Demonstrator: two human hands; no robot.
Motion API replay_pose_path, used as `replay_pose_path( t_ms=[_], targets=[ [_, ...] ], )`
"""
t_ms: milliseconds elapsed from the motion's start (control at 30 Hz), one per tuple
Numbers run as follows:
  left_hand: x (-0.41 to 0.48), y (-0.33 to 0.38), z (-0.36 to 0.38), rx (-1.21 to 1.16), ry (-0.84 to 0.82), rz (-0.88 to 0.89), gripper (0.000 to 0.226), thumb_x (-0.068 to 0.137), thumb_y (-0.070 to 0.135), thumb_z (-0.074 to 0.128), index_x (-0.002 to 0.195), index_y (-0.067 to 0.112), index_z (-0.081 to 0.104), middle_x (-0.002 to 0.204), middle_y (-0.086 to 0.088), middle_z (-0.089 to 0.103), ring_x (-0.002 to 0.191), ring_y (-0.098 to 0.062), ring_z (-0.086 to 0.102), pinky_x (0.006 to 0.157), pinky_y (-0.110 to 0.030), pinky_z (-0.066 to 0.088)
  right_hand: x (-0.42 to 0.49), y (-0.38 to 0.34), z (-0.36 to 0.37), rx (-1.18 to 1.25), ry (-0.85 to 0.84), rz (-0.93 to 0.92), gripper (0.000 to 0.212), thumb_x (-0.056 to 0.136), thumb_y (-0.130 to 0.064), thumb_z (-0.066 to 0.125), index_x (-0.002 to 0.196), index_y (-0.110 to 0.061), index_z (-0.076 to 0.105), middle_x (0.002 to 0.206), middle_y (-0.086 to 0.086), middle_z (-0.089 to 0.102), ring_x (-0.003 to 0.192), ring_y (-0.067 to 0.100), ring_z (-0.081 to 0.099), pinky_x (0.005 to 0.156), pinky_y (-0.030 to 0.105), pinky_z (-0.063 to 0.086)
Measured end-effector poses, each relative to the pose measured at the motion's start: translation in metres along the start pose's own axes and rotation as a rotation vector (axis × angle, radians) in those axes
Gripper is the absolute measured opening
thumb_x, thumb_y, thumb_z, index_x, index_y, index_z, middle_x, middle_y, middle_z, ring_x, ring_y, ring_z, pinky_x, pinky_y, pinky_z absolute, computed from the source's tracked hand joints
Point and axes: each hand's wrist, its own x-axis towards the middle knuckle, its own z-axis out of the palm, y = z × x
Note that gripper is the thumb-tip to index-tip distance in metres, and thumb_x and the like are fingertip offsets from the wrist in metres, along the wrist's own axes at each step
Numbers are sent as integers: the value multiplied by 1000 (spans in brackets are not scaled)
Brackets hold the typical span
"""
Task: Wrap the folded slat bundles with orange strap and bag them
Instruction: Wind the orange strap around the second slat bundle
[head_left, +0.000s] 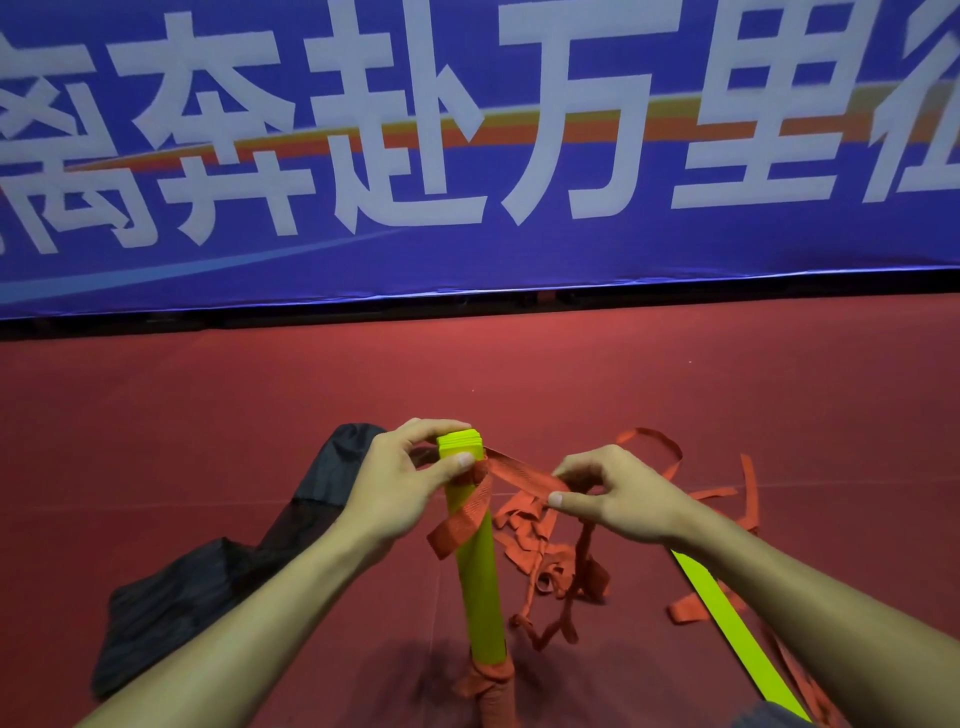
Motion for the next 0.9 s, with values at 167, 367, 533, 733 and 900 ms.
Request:
replay_pose_path(
  t_ms=[167,367,533,733,900],
  targets=[
    [2,-2,0,0,21,4,34,82,-3,76,96,28,74,103,-5,74,94,-18,71,87,-31,55,0,2,-3,-39,64,-44,4,85,-23,74,86,-21,71,76,-2,70,70,12,62,68,31,49],
    [4,-3,2,4,65,-15,32,81,0,78,95,28,75,100,-4,75,94,-25,72,91,-43,57,-8,6,-8,-82,211,-11,17,76,-32,82,75,-17,73,60,-6,65,54,1,54,55,21,40],
    [2,3,10,20,20,-5,29,79,2,81,92,27,75,97,-4,76,94,-29,71,89,-47,57,-12,-14,6,420,138,37,15,90,-25,68,101,-16,71,64,-1,59,58,8,51,55,19,38],
    [-4,10,18,48,-60,38,28,78,6,82,93,28,75,98,-1,74,87,-11,68,83,-33,57,-8,-25,15,558,29,91,28,85,-28,70,85,0,64,61,8,63,59,23,56,53,29,40],
    [-4,9,16,53,-63,32,26,78,9,83,94,28,75,98,0,74,92,-18,70,85,-36,58,-6,-24,11,454,120,49,15,81,-12,78,79,-3,66,64,20,66,58,16,63,61,31,46]
  ],
)
